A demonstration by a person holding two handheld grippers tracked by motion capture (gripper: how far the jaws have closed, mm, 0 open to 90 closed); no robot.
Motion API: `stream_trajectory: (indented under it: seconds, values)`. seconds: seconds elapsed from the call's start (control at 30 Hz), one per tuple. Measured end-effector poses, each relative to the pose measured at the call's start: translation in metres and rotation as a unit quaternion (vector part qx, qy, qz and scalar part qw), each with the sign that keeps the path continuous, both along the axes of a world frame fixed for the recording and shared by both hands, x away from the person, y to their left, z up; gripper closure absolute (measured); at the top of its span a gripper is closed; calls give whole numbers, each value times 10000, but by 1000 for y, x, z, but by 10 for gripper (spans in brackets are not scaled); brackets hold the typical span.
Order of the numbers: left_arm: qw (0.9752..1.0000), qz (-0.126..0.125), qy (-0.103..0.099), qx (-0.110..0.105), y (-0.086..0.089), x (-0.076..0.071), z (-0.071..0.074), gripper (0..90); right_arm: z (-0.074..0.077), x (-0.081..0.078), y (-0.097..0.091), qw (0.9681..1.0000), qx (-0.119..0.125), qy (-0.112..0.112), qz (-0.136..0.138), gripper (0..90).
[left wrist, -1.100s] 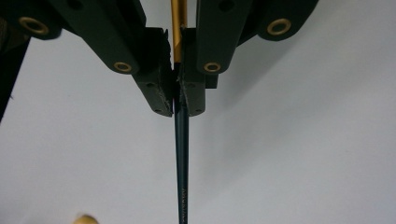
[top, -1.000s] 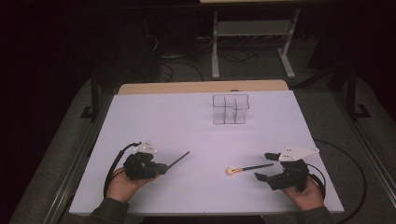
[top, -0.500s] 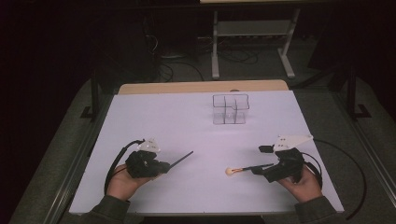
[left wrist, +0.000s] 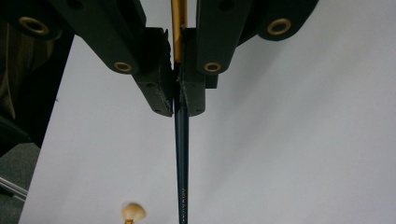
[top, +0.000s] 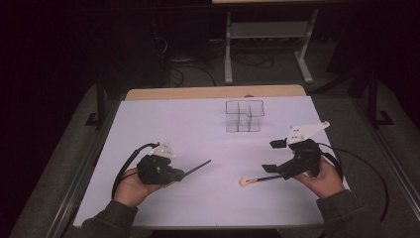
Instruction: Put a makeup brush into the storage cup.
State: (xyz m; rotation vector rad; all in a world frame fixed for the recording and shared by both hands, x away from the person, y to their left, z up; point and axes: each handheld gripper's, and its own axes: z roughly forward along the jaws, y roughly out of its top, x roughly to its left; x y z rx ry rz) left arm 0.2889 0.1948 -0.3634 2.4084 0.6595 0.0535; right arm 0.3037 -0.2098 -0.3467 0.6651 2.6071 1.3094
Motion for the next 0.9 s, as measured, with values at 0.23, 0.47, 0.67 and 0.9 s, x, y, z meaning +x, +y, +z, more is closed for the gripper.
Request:
stream_trajectory:
  seconds: [0.23,0.47,0.67,0.9]
  values:
    - [9998,-189,-25,-13,-10,2,11,832,12,7,3,9999,-71,-42,108,160]
    - [9993,-359,-11,35,-21,5,18,832,22,10,11,9991,-222,-126,332,168]
    - [9988,-494,-30,29,-30,6,23,832,26,12,17,9982,-257,-133,526,174]
    - [9977,-680,7,19,-40,6,29,832,31,14,24,9971,-321,-116,676,182]
